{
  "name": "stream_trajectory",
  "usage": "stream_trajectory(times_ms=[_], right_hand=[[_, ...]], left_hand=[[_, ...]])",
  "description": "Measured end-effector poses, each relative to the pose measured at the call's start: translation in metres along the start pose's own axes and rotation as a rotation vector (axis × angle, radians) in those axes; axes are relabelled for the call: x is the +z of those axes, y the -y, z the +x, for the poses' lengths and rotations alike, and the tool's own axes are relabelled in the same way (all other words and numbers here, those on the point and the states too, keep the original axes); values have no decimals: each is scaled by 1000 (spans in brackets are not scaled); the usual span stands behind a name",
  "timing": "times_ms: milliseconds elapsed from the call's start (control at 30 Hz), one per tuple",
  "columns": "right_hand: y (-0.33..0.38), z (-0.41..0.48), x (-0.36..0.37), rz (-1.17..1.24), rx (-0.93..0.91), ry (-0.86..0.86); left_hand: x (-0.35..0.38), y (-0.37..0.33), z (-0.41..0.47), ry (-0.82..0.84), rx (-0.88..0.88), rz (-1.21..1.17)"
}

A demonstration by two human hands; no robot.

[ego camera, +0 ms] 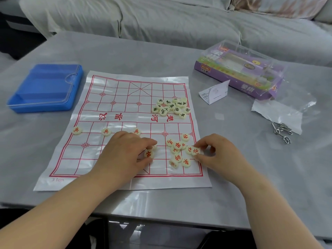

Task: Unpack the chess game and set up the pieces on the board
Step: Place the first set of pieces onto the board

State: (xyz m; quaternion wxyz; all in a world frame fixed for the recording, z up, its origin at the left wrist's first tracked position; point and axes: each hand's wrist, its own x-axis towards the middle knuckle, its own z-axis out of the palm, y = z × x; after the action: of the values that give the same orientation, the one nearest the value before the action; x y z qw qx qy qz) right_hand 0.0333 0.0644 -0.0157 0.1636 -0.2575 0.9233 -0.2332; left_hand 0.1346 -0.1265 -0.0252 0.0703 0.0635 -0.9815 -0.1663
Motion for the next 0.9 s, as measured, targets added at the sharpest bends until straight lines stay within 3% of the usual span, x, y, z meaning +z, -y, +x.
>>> stream_trajectory(times_ms=[100,200,300,400,567,900], right_hand=[[1,1,2,11,10,-41],[9,-1,5,37,-28,-108],[29,-4,14,18,-110,-145],[64,2,29,-42,-233,-120],[127,24,66,-138,-368,-48],[163,43,96,-196,-377,-19]], left_hand=[[-3,0,-3,2,-4,-50],[-17,15,-15,-109,9,-103],[-35,46,-28,-186,-109,-109],[-46,73,-39,-94,-271,-116],[-44,87,-48,129,-225,-41],[-43,105,-58,170,-246,-86]])
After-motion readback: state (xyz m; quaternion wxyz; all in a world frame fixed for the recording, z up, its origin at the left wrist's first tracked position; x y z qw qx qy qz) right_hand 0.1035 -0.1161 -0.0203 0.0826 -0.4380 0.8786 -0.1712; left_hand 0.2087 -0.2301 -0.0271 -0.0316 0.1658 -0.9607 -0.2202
